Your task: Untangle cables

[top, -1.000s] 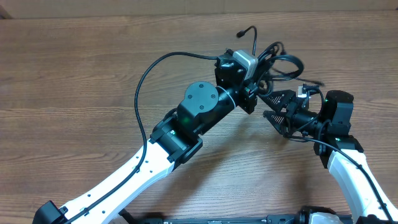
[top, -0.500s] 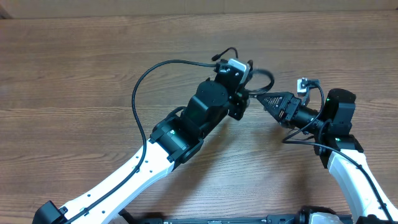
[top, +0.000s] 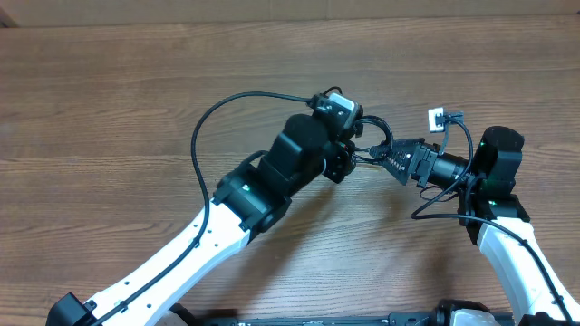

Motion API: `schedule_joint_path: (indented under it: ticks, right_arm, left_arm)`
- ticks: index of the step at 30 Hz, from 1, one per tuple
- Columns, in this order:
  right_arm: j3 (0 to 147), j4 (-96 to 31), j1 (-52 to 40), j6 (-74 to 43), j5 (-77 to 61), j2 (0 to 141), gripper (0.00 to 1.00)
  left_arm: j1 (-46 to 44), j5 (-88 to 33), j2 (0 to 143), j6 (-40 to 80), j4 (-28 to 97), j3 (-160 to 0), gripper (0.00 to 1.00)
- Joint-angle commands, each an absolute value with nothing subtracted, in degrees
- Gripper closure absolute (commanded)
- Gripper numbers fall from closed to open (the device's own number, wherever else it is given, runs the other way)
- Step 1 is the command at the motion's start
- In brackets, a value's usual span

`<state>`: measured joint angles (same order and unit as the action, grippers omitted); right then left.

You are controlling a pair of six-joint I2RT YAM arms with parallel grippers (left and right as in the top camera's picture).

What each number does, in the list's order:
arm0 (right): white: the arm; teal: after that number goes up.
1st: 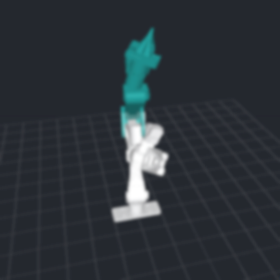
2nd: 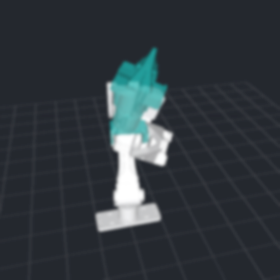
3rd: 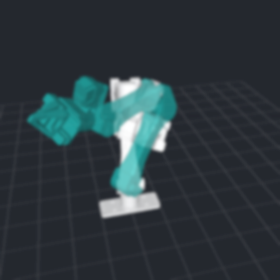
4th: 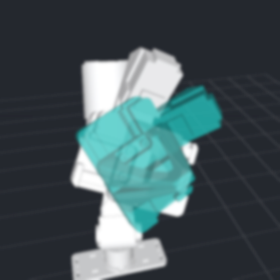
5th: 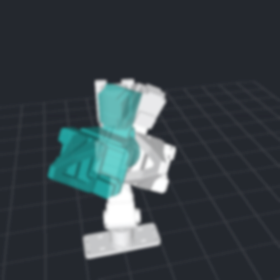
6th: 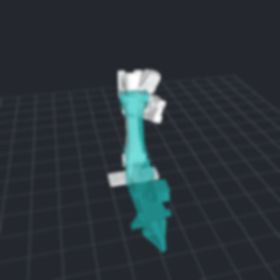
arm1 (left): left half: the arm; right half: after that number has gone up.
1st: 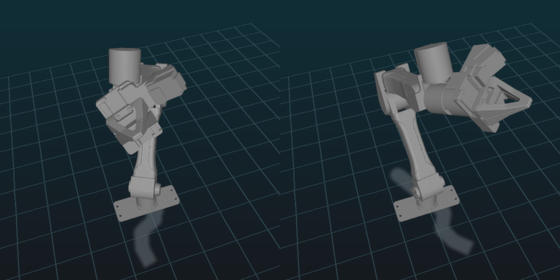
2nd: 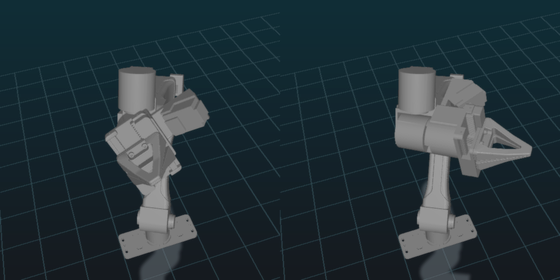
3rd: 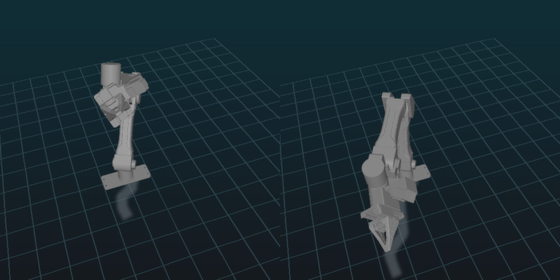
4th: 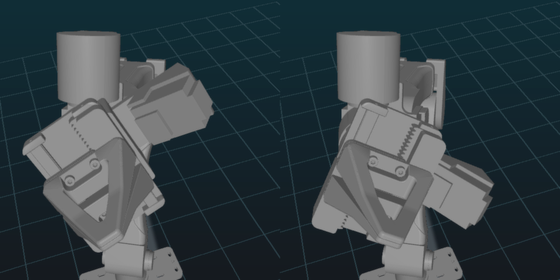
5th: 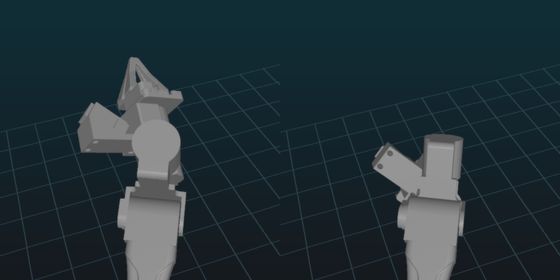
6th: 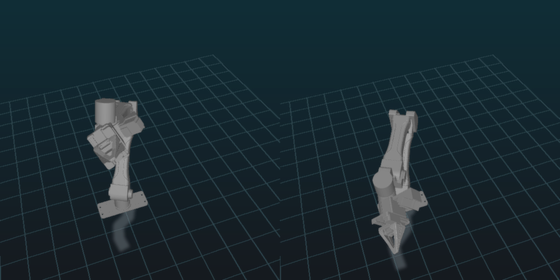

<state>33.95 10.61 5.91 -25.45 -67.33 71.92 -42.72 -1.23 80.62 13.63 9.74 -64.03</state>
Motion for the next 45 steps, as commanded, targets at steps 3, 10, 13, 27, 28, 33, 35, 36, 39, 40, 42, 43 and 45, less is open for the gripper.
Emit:
schedule_joint_path:
  ticks: [3,10,13,27,28,33,35,36,39,40,42,43,45]
  right_arm:
    - [33.8,8.6,5.7,-23.8,-66.7,71.9,0.00]
    - [33.8,4.7,5.7,-24.1,-61.8,71.9,0.00]
    - [33.8,6.2,5.7,-24.1,-64.3,71.9,0.00]
    - [33.8,21.0,4.2,-27.4,-80.5,71.9,0.00]
    - [33.8,21.4,3.5,-27.4,-80.5,71.9,0.00]
    - [33.8,22.9,0.3,-27.3,-79.9,71.9,0.00]
    - [33.8,22.9,-0.1,-27.2,-79.6,71.9,0.00]
    - [33.8,22.9,-0.1,-27.2,-79.6,71.9,0.00]
    - [33.8,22.9,-0.1,-27.2,-79.6,71.9,0.00]
    - [33.8,22.9,-0.1,-27.2,-79.6,71.9,0.01]
    - [33.8,22.9,-0.1,-27.2,-79.6,71.9,0.02]
    - [33.8,22.9,-0.1,-27.2,-79.6,71.9,0.04]
    - [33.8,22.9,-0.1,-27.2,-79.6,71.9,0.06]
  left_arm:
    - [-37.0,-9.9,78.3,18.7,9.7,-65.4,0.96]
    - [-32.1,-13.1,75.9,19.0,15.1,-65.4,0.96]
    - [-31.6,-13.6,75.7,18.4,18.0,-65.4,0.96]
    - [-32.0,-34.0,75.7,3.2,22.0,-65.4,0.96]
    - [-32.3,-35.2,75.7,2.5,22.0,-65.4,0.96]
    - [-33.5,-39.3,75.7,-0.1,22.0,-65.4,0.96]
    - [-33.5,-40.0,75.7,-0.1,22.3,-65.4,0.96]
    - [-33.5,-40.4,75.7,-0.1,22.5,-65.4,0.96]
    - [-33.5,-41.7,75.7,-0.1,22.4,-65.4,0.96]
    - [-33.5,-42.5,75.7,-0.1,22.3,-65.4,0.96]
    - [-33.5,-44.7,75.7,-0.2,22.0,-65.4,0.96]
    - [-33.5,-45.4,75.7,-0.3,22.0,-65.4,0.96]
    - [-33.6,-45.7,75.7,-0.3,22.1,-65.4,0.96]
